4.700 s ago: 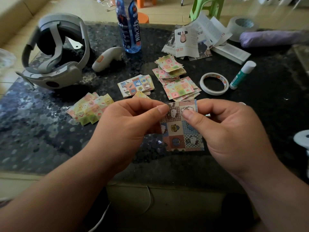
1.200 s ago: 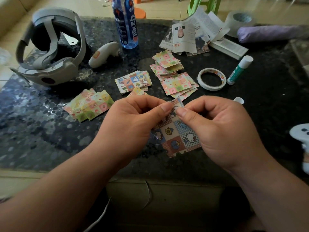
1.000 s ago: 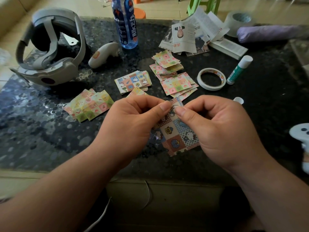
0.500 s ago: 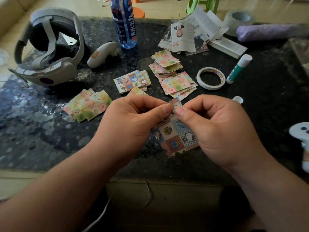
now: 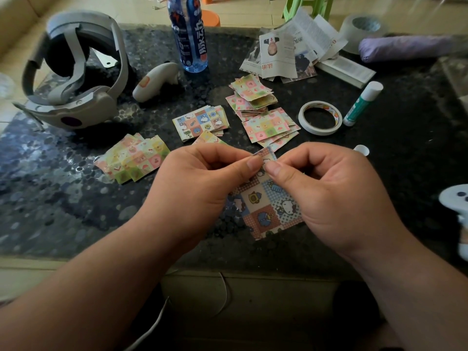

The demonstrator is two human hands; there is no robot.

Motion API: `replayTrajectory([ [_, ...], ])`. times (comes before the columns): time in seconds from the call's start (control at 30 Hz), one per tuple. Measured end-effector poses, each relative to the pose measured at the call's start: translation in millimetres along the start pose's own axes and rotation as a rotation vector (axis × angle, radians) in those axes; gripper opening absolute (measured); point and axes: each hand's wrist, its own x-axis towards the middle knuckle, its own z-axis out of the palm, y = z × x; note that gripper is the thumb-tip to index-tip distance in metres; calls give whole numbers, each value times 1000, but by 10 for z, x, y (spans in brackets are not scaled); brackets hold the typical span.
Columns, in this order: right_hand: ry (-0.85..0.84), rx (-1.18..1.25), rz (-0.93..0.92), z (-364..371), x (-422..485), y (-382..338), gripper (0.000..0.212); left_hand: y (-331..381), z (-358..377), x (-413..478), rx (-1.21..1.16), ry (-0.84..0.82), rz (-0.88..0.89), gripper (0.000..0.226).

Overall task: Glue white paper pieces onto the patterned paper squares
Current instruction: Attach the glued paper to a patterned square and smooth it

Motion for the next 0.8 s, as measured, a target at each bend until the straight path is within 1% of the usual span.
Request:
replayTrajectory([
  [0.23,4,31,5,-1,9,-1,15,-6,9,-9,7,-3,-10,17],
  [0.47,-28,52,-4,-14,4,-8,14,14,16,0,-138,2,-51,16],
  [0.57,-44,27,-6,-29,1,-5,13,36,-6,3,-171,-58,-106,18],
  [0.67,-73,7,-4,-44,2,-5,13,44,-23,-5,-116,-126,-152,17],
  [0.73,-91,6,-12,-47,-3,-7,12,38,-25,-1,-69,-124,-147,13],
  [0.8,-99,8,-13,-43,-7,-1,11,40,-21,4,-77,-105,-143,10],
])
